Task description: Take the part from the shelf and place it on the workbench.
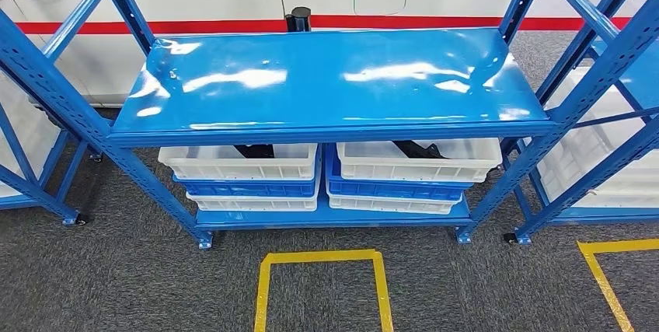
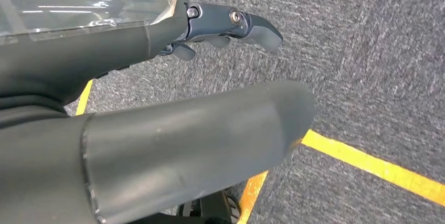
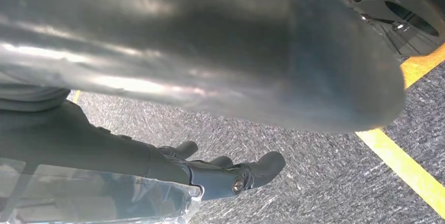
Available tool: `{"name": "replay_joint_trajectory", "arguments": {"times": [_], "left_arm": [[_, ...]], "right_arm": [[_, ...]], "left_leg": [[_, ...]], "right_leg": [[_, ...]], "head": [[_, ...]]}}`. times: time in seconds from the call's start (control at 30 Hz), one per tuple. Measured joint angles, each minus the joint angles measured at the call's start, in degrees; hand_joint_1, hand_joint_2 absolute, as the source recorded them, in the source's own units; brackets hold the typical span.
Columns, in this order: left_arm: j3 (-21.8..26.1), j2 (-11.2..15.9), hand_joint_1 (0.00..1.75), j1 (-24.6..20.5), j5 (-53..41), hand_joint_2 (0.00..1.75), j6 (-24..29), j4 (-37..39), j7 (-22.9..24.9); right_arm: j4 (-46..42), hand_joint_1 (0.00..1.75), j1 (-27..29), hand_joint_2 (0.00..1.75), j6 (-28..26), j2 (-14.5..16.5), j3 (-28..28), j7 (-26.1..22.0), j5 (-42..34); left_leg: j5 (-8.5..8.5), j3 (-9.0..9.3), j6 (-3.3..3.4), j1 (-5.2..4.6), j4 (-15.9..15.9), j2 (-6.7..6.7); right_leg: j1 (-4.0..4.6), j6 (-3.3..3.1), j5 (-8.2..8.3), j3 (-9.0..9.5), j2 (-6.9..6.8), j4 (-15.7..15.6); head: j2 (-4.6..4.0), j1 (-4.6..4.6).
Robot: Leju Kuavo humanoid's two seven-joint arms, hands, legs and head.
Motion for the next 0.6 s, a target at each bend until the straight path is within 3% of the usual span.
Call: {"name": "replay_joint_trajectory", "arguments": {"times": [0.07, 0.13, 0.23, 0.3, 0.37, 0.43, 0.47, 0.5, 0.6], "left_arm": [[0.0, 0.0, 0.0, -0.1, 0.0, 0.0, -0.3, 0.0, 0.0], [0.0, -0.1, 0.0, -0.3, 0.0, 0.0, -0.4, 0.0, 0.0], [0.0, -0.1, 0.0, -0.2, 0.0, 0.0, -0.4, 0.0, 0.0], [0.1, -0.2, 0.0, -0.2, -0.1, 0.0, -0.4, 0.0, -0.1], [0.1, -0.3, 0.0, -0.3, -0.1, 0.0, -0.4, 0.0, -0.1], [0.1, -0.4, 0.0, -0.4, -0.1, 0.0, -0.3, 0.0, -0.1], [0.1, -0.4, 0.0, -0.3, -0.1, 0.0, -0.3, 0.0, -0.1], [0.1, -0.4, 0.0, -0.3, -0.1, 0.0, -0.2, 0.0, -0.2], [0.1, -0.4, 0.0, -0.3, -0.1, 0.0, -0.3, 0.0, -0.2]], "right_arm": [[0.0, 0.0, -0.1, 0.0, 0.0, 0.0, 0.0, 0.2, 0.0], [0.0, 0.0, -0.1, 0.0, 0.0, 0.0, -0.1, 0.3, 0.1], [0.0, 0.0, -0.1, 0.0, 0.0, 0.0, -0.4, 0.3, 0.0], [0.0, 0.0, -0.1, 0.0, -0.1, -0.1, -0.5, 0.3, 0.0], [0.0, 0.0, -0.1, 0.0, -0.2, -0.2, -0.6, 0.3, 0.1], [0.0, 0.0, 0.0, 0.0, -0.2, -0.2, -0.8, 0.2, 0.1], [0.0, 0.0, 0.1, 0.0, -0.2, -0.2, -0.9, 0.1, 0.1], [0.0, 0.0, 0.2, 0.0, -0.2, -0.2, -0.9, 0.0, 0.1], [0.0, 0.0, 0.2, 0.0, -0.2, -0.2, -1.1, -0.1, 0.2]], "left_leg": [[3.5, 4.54, 0.18, 0.13, -8.2, 0.14], [4.77, 7.05, 0.51, -0.03, -13.2, 0.16], [4.82, 6.83, 1.26, -0.48, -13.7, 0.05], [5.37, 6.77, 2.24, -0.42, -14.2, 0.12], [5.94, 6.6, 3.1, -0.31, -14.6, 0.2], [6.21, 6.15, 3.5, -0.51, -14.7, 0.19], [6.32, 5.97, 3.59, -0.61, -14.6, 0.17], [6.42, 5.85, 3.61, -0.69, -14.6, 0.12], [6.61, 5.8, 3.42, -0.74, -14.5, -0.04]], "right_leg": [[0.1, 0.17, 0.04, 0.09, -0.01, 0.1], [0.43, 0.65, 0.09, -0.06, -0.04, 0.1], [0.46, 1.54, 0.45, -0.31, -0.13, -0.1], [0.39, 2.06, 0.02, -0.84, -0.11, 0.5], [0.4, 1.91, -2.5, -3.01, 0.06, 5.0], [0.42, 1.53, -5.91, -6.49, 0.26, 12.9], [0.42, 1.61, -6.84, -7.67, 0.32, 15.7], [0.41, 1.88, -6.85, -7.76, 0.35, 16.3], [0.39, 2.88, -3.54, -3.12, 0.36, 8.2]], "head": [[0.01, 0.01], [0.01, 0.05], [0.01, 0.12], [0.0, 0.13], [0.0, 0.23], [0.0, 0.32], [0.0, 0.31], [0.0, 0.31], [0.0, 0.31]]}}
